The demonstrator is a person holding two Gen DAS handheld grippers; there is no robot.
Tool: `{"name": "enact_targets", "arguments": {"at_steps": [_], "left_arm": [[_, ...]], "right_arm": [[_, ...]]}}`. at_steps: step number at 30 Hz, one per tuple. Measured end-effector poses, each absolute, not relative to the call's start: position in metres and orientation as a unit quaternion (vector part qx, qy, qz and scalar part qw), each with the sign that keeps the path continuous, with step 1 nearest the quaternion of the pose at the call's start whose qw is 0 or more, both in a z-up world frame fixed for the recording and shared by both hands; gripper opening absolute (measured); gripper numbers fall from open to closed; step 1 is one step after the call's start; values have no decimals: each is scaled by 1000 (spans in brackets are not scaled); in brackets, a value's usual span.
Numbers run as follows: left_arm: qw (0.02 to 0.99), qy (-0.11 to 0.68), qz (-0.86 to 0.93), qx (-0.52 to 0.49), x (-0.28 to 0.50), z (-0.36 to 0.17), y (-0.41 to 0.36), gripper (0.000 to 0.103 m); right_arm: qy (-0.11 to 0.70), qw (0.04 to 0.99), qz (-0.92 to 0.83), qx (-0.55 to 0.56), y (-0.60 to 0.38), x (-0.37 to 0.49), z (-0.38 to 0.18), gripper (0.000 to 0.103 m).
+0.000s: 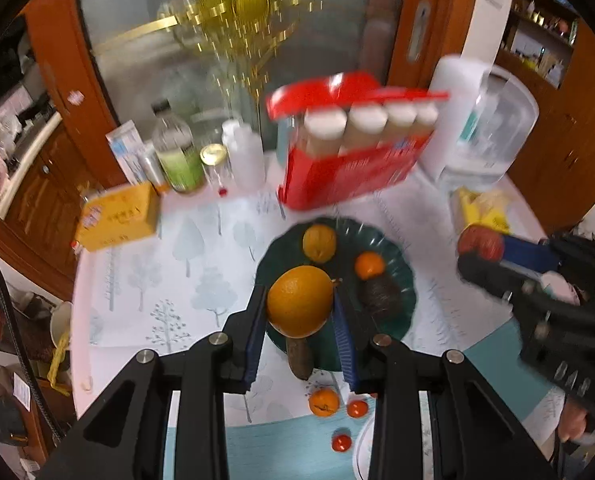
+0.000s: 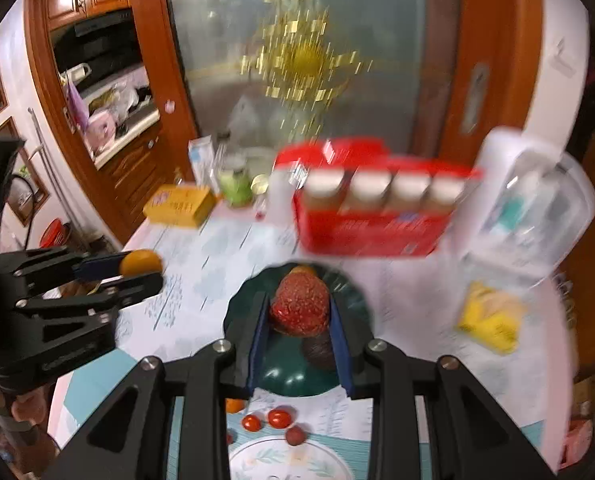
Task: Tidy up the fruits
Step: 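Lift the small orange and lychee and carry them toward the green plate, then lower the small orange and lychee onto the green plate and open both tools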
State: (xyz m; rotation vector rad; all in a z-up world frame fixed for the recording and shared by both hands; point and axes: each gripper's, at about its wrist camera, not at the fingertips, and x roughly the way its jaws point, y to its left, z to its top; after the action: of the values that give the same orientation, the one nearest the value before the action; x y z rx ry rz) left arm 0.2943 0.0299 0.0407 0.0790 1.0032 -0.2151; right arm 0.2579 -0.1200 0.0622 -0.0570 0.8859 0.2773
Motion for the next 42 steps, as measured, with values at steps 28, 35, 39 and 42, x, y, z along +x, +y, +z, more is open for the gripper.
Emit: {"name": "enact_targets", "arguments": {"at_steps": [28,35,39,42], "left_arm": [[847,526,-78,6,391,-155,27,31],[851,521,-66,13,392,-155,30,54],[852,519,-63,14,386,-149,30,61],[852,520,-60,15,378,-144,30,63]], "right_arm": [[471,871,136,-19,-86,293,-167,31],[468,873,131,-21,-85,292,-175,35],[466,875,133,-23,-86,290,-172,38],[466,875,130,-22,-87,288,-167,38]]}}
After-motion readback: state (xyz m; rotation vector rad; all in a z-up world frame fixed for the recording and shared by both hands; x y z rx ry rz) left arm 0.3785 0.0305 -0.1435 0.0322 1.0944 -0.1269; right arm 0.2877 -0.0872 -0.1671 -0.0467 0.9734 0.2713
